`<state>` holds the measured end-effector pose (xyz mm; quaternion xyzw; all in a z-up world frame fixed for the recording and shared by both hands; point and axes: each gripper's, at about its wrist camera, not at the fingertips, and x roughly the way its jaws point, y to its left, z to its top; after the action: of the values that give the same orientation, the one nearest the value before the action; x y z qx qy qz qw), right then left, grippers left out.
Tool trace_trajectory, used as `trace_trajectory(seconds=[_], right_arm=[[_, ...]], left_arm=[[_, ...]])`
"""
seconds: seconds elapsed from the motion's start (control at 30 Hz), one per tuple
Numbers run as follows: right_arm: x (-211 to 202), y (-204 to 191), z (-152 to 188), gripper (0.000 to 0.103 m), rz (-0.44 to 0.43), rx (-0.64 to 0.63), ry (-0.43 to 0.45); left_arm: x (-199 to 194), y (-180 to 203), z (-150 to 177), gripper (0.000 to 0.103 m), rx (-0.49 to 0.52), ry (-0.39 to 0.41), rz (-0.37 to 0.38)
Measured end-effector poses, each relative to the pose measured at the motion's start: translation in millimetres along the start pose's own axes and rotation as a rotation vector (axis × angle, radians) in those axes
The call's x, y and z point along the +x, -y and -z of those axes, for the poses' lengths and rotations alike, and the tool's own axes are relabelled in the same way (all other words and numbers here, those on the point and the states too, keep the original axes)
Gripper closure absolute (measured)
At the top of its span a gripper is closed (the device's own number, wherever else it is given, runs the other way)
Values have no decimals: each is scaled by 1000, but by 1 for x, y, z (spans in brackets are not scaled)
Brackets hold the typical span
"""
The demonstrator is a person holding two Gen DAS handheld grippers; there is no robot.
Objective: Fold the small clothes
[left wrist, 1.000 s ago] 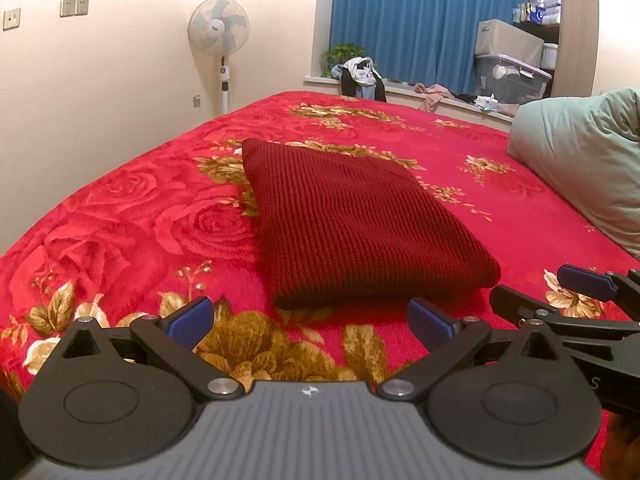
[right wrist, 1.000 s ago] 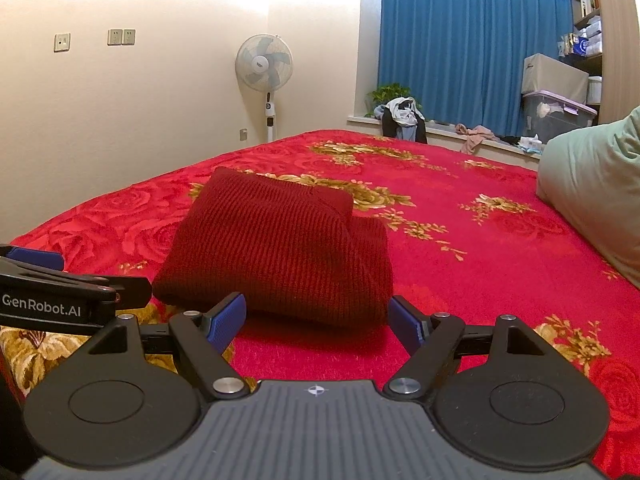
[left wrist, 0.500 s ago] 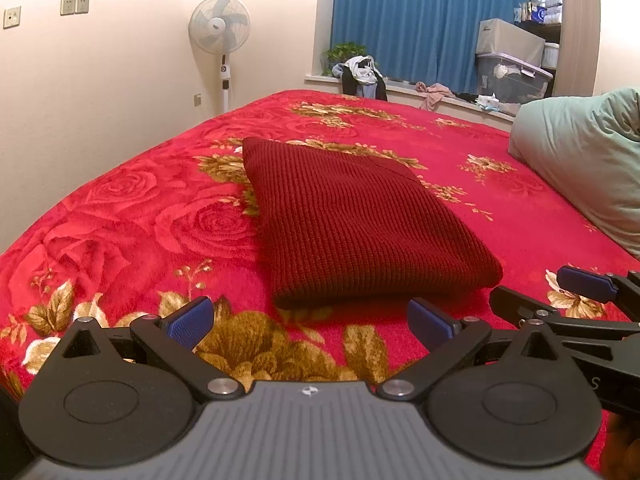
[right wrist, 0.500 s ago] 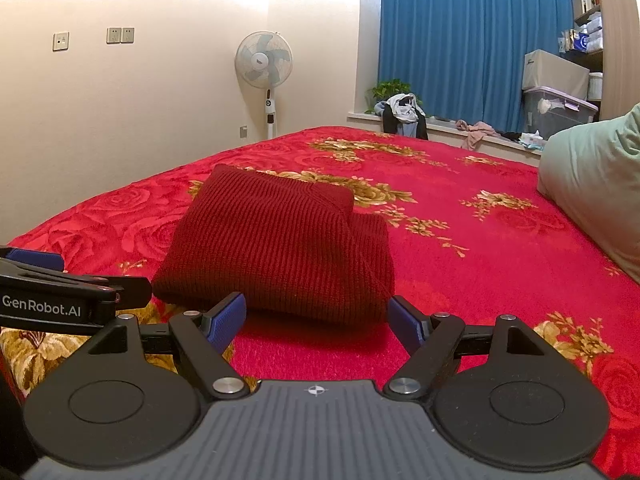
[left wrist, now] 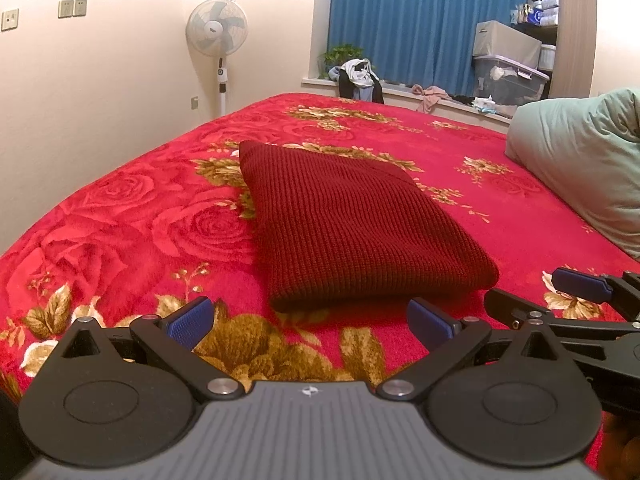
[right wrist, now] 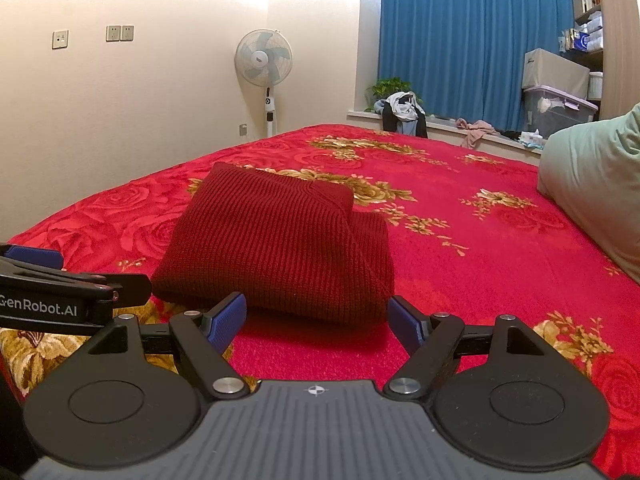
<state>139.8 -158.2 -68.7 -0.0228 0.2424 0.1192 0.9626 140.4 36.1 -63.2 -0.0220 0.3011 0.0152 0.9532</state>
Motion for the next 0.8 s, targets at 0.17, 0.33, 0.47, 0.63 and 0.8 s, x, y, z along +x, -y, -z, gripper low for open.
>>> trace_trajectory(seconds=[0.17, 0.33, 0.47, 0.63, 0.8], right_arm=[[0, 0, 0, 24, 0, 1, 0], [0, 0, 0, 24, 0, 1, 0], [0, -1, 0, 24, -1, 3, -3], [0, 0, 1, 24, -3, 3, -5], [0, -1, 2, 25, -5, 4, -7]], left_arm=[[0, 0, 0, 0, 1, 0, 0], [0, 1, 0, 0, 1, 3, 0], [0, 1, 1, 0, 0, 1, 0], [0, 0, 1, 0, -1, 0, 2], [0, 0, 1, 0, -2, 0, 2]])
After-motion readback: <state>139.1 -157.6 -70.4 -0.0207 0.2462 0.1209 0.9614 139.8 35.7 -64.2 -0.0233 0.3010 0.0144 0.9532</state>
